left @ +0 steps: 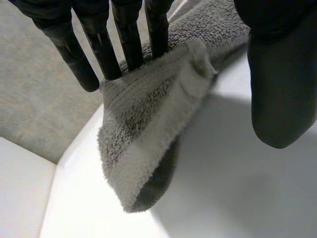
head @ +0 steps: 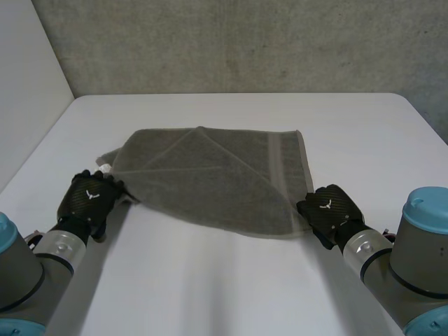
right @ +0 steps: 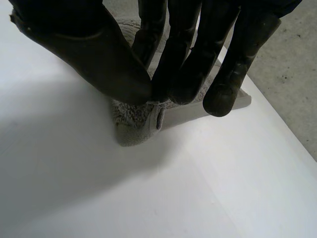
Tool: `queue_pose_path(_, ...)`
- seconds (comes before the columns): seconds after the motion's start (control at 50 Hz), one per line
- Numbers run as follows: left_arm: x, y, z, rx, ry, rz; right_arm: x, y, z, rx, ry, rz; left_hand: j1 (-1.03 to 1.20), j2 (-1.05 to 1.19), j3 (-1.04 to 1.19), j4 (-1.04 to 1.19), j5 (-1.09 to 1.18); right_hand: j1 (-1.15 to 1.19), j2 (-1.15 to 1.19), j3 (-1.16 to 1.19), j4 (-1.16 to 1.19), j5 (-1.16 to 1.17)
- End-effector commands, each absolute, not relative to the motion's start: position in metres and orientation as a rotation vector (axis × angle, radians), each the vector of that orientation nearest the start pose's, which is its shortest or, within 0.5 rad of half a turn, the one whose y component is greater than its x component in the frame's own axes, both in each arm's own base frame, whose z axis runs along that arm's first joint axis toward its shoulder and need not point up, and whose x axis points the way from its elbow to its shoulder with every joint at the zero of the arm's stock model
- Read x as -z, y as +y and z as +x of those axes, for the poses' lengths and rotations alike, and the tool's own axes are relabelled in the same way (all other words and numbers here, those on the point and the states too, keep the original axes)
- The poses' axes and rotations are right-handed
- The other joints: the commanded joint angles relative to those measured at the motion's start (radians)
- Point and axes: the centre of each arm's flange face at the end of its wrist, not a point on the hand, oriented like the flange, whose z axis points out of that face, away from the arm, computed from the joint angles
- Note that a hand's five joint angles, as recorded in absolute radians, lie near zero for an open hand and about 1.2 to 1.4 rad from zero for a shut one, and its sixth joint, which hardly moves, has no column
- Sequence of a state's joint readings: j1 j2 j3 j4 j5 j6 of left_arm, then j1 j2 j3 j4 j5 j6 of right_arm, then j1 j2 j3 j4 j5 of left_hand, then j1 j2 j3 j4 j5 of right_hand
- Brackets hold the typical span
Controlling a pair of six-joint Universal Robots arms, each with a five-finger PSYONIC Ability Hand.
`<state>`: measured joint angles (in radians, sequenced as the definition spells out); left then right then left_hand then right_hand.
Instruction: Fold the towel.
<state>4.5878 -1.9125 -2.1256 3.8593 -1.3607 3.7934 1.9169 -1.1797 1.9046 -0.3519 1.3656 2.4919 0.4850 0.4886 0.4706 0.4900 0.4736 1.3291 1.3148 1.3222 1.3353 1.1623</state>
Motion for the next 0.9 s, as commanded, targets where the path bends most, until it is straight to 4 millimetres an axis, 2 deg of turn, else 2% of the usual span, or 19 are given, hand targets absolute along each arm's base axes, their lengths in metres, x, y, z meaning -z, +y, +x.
queue_pose_path(0.02, -0.119, -0.277, -0.179, 1.929, 1.962, 0.981, -0.123, -0.236, 0.245, 1.792, 2.176, -1.421, -0.028, -0.032, -0.014, -0.033, -0.191, 0.067, 0.081, 0.074, 0.061, 0.059)
queue_pose_path(0.1, -0.12, -0.279, -0.179, 1.942, 1.944, 0.972, -0.12, -0.236, 0.244, 1.782, 2.181, -1.422, 0.072, 0.068, 0.086, 0.067, -0.091, 0.067, 0.081, 0.074, 0.061, 0.059)
queue_pose_path(0.3, -0.124, -0.287, -0.171, 1.965, 1.902, 0.928, -0.12, -0.238, 0.244, 1.785, 2.185, -1.418, 0.875, 0.872, 0.89, 0.87, 0.712, 0.067, 0.081, 0.074, 0.061, 0.059)
queue_pose_path(0.5, -0.144, -0.293, -0.165, 2.005, 1.831, 0.881, -0.142, -0.254, 0.239, 1.895, 2.176, -1.361, 0.911, 0.908, 0.926, 0.906, 0.748, 0.067, 0.081, 0.074, 0.061, 0.059)
queue_pose_path(0.52, -0.154, -0.294, -0.163, 2.03, 1.804, 0.858, -0.16, -0.263, 0.235, 1.973, 2.163, -1.318, 0.911, 0.908, 0.926, 0.906, 0.748, 0.067, 0.081, 0.074, 0.061, 0.059)
queue_pose_path(0.54, -0.154, -0.294, -0.163, 2.03, 1.803, 0.858, -0.16, -0.263, 0.235, 1.974, 2.163, -1.318, 0.911, 0.908, 0.926, 0.906, 0.748, 0.067, 0.081, 0.074, 0.061, 0.059)
queue_pose_path(0.58, -0.186, -0.295, -0.158, 2.106, 1.699, 0.802, -0.204, -0.276, 0.218, 2.14, 2.145, -1.222, 0.911, 0.908, 0.926, 0.906, 0.748, 0.067, 0.081, 0.074, 0.061, 0.059)
queue_pose_path(0.6, -0.186, -0.295, -0.158, 2.107, 1.699, 0.802, -0.204, -0.276, 0.218, 2.141, 2.144, -1.222, 0.911, 0.908, 0.926, 0.906, 0.748, 0.067, 0.081, 0.074, 0.061, 0.059)
queue_pose_path(0.62, -0.204, -0.293, -0.156, 2.152, 1.648, 0.765, -0.226, -0.278, 0.21, 2.203, 2.133, -1.182, 0.911, 0.908, 0.926, 0.906, 0.748, 0.067, 0.081, 0.074, 0.061, 0.059)
queue_pose_path(0.64, -0.204, -0.293, -0.156, 2.152, 1.648, 0.765, -0.249, -0.28, 0.204, 2.264, 2.111, -1.141, 0.911, 0.908, 0.926, 0.906, 0.748, 0.067, 0.081, 0.074, 0.061, 0.059)
queue_pose_path(0.66, -0.221, -0.288, -0.156, 2.201, 1.615, 0.733, -0.25, -0.28, 0.204, 2.265, 2.111, -1.14, 0.911, 0.908, 0.926, 0.906, 0.748, 0.067, 0.081, 0.074, 0.061, 0.059)
queue_pose_path(0.72, -0.252, -0.278, -0.157, 2.302, 1.609, 0.67, -0.292, -0.278, 0.196, 2.337, 2.076, -1.054, 0.911, 0.908, 0.926, 0.906, 0.748, 0.067, 0.081, 0.074, 0.061, 0.059)
queue_pose_path(0.74, -0.269, -0.273, -0.158, 2.358, 1.622, 0.628, -0.312, -0.275, 0.192, 2.361, 2.066, -1.017, 0.911, 0.908, 0.926, 0.906, 0.748, 0.067, 0.081, 0.074, 0.061, 0.059)
queue_pose_path(0.76, -0.27, -0.273, -0.158, 2.359, 1.623, 0.627, -0.313, -0.275, 0.192, 2.362, 2.065, -1.017, 0.911, 0.908, 0.926, 0.906, 0.748, 0.067, 0.081, 0.074, 0.061, 0.059)
queue_pose_path(0.78, -0.27, -0.273, -0.158, 2.359, 1.623, 0.627, -0.334, -0.272, 0.187, 2.39, 2.056, -0.991, 0.911, 0.908, 0.926, 0.906, 0.748, 0.067, 0.081, 0.074, 0.061, 0.059)
queue_pose_path(0.8, -0.292, -0.264, -0.158, 2.435, 1.655, 0.576, -0.353, -0.267, 0.184, 2.405, 2.046, -0.991, 0.911, 0.908, 0.926, 0.906, 0.748, 0.067, 0.081, 0.074, 0.061, 0.059)
queue_pose_path(0.82, -0.309, -0.258, -0.161, 2.497, 1.709, 0.557, -0.353, -0.267, 0.184, 2.405, 2.045, -0.991, 0.911, 0.908, 0.926, 0.906, 0.748, 0.067, 0.081, 0.074, 0.061, 0.059)
queue_pose_path(0.86, -0.323, -0.253, -0.163, 2.545, 1.764, 0.558, -0.386, -0.259, 0.18, 2.402, 2.026, -1.009, 0.911, 0.908, 0.926, 0.906, 0.748, 0.067, 0.081, 0.074, 0.061, 0.059)
queue_pose_path(0.9, -0.332, -0.251, -0.165, 2.574, 1.835, 0.567, -0.4, -0.254, 0.179, 2.396, 2.011, -1.025, 0.911, 0.908, 0.926, 0.906, 0.748, 0.067, 0.081, 0.074, 0.061, 0.059)
